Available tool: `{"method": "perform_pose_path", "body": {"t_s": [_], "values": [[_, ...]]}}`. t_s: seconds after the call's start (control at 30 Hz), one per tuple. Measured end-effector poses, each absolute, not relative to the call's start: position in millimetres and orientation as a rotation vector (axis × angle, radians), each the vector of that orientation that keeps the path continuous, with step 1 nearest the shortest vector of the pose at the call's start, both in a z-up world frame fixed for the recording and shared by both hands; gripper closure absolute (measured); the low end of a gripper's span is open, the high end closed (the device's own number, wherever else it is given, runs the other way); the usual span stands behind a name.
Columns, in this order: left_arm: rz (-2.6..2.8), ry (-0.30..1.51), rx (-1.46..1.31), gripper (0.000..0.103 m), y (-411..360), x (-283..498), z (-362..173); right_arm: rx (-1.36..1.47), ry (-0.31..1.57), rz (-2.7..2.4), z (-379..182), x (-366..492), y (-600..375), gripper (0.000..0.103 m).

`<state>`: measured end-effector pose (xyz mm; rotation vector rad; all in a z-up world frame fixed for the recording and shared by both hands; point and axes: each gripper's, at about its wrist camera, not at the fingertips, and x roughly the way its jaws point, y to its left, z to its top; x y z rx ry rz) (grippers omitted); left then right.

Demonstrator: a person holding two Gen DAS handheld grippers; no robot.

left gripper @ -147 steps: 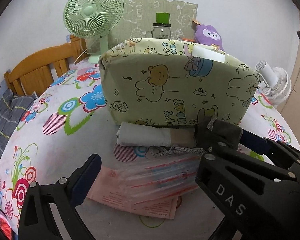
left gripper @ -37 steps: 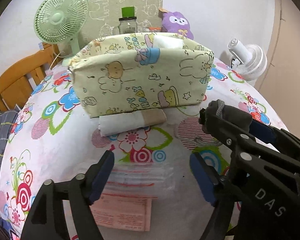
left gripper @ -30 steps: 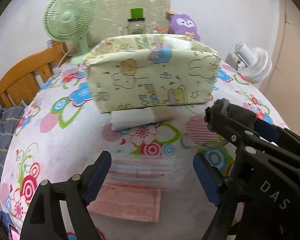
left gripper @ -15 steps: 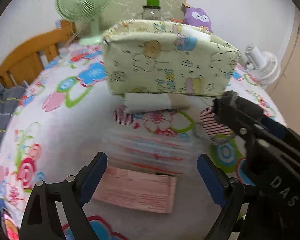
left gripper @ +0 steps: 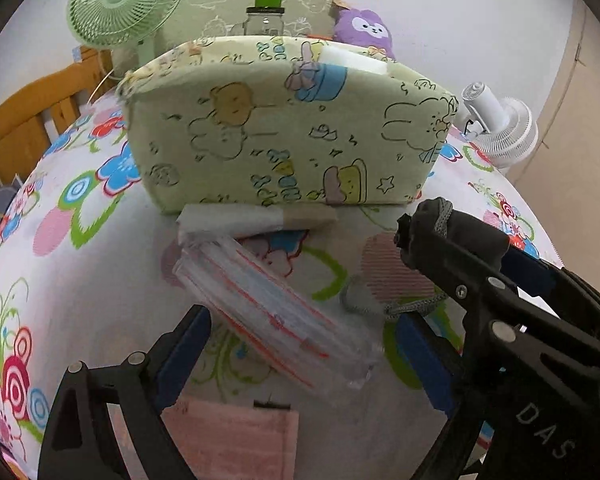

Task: Organize soft objects
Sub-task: 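Grasp the clear plastic bag of pink items with the left tool, then lift the plastic bag with the left tool while the right tool lifts the grey cloth toward the box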

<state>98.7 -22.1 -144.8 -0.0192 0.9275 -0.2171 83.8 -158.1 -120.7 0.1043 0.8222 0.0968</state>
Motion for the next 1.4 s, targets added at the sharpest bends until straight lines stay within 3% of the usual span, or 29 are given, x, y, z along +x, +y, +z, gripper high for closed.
{"method": "perform_pose_path", "body": {"t_s": [0.13, 0.2, 0.27, 0.43, 0.57, 0.8, 1.4], "values": [[-0.212, 0.911, -0.012, 0.008, -25.8, 103.5, -143.3, 0.109, 0.824, 0.090, -121.2, 89.7, -162.1, 0.045], [-0.197, 0.911, -0.008, 0.013, -26.6, 104.7, -143.7, 0.108, 0.827, 0.090, -122.2, 92.3, -162.3, 0.045], [-0.172, 0.922, -0.009, 0.043, -24.9, 105.9, -145.6, 0.108, 0.831, 0.095, -123.9, 93.9, -161.4, 0.045], [-0.158, 0.911, -0.011, 0.065, -23.4, 102.7, -144.4, 0.116, 0.836, 0.108, -125.9, 95.0, -158.9, 0.045], [-0.166, 0.904, -0.006, 0.076, -25.4, 94.8, -142.7, 0.115, 0.832, 0.116, -124.4, 91.8, -156.4, 0.045], [-0.185, 0.894, -0.011, 0.085, -27.8, 83.0, -136.1, 0.112, 0.808, 0.129, -116.9, 80.5, -152.6, 0.045], [-0.190, 0.809, 0.011, 0.085, -31.0, 57.3, -105.7, 0.123, 0.730, 0.135, -86.4, 54.1, -149.3, 0.045]]}}
